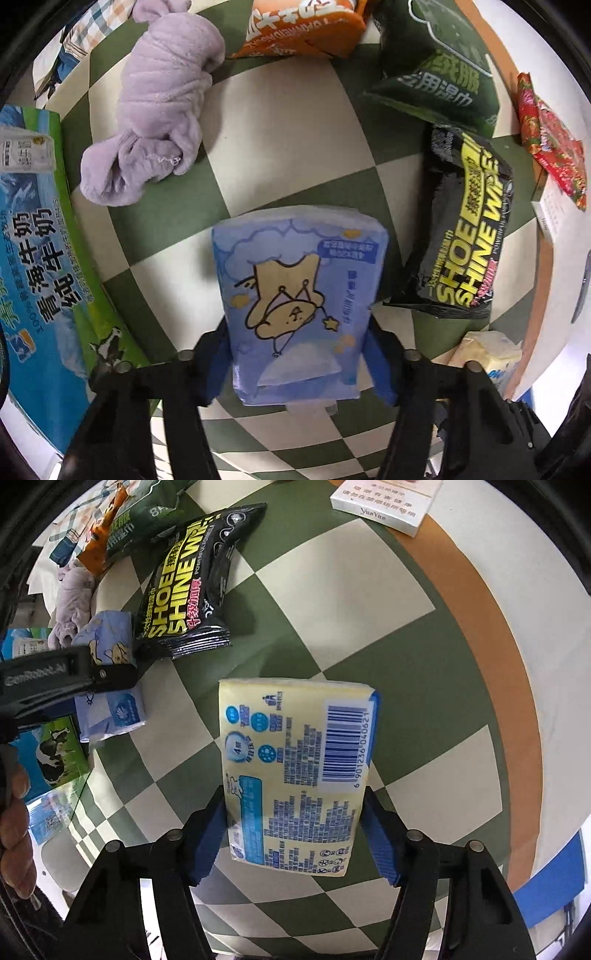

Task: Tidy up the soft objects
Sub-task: 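Grasp the blue tissue pack with the left tool while the right grasps the yellow pack, then carry both packs over the box and release them inside with both tools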

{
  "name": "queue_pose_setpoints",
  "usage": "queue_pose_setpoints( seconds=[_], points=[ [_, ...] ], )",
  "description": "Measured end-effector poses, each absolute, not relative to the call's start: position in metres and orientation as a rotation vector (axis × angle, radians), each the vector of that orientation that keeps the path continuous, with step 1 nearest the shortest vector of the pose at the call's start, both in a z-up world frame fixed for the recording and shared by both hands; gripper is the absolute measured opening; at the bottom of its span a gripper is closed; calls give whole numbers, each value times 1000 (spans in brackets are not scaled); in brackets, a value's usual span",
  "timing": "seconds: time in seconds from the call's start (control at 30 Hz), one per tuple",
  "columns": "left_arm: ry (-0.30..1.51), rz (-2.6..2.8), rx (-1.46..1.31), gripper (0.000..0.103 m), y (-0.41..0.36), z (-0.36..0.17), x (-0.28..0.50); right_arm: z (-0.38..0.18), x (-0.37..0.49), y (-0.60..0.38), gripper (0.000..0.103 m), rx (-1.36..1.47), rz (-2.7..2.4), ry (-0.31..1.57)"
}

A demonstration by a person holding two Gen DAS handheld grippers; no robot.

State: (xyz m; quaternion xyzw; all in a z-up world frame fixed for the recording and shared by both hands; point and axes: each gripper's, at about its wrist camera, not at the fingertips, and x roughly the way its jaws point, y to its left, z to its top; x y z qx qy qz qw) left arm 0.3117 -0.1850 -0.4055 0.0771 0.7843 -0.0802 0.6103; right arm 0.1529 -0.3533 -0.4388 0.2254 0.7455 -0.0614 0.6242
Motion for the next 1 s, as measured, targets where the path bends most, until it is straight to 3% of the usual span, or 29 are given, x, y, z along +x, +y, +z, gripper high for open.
queue_pose_setpoints(
  seconds=[0.1,0.4,0.63,0.87,1.0],
  points=[
    [1781,-184,182,46,-182,-393,303,-440,152,-346,67,494,-144,1710],
    [1730,-198,99,42,-160,-359,252,-431,121,-328,66,470,-115,1691],
    [1651,-228,-59,42,-124,-300,207,-397,106,-315,66,475,-18,1649],
    [1485,-196,-209,42,-61,-201,193,-312,122,-268,65,417,188,1579],
    [1416,-149,-238,42,-35,-180,207,-255,148,-209,65,358,327,1511]
  ],
)
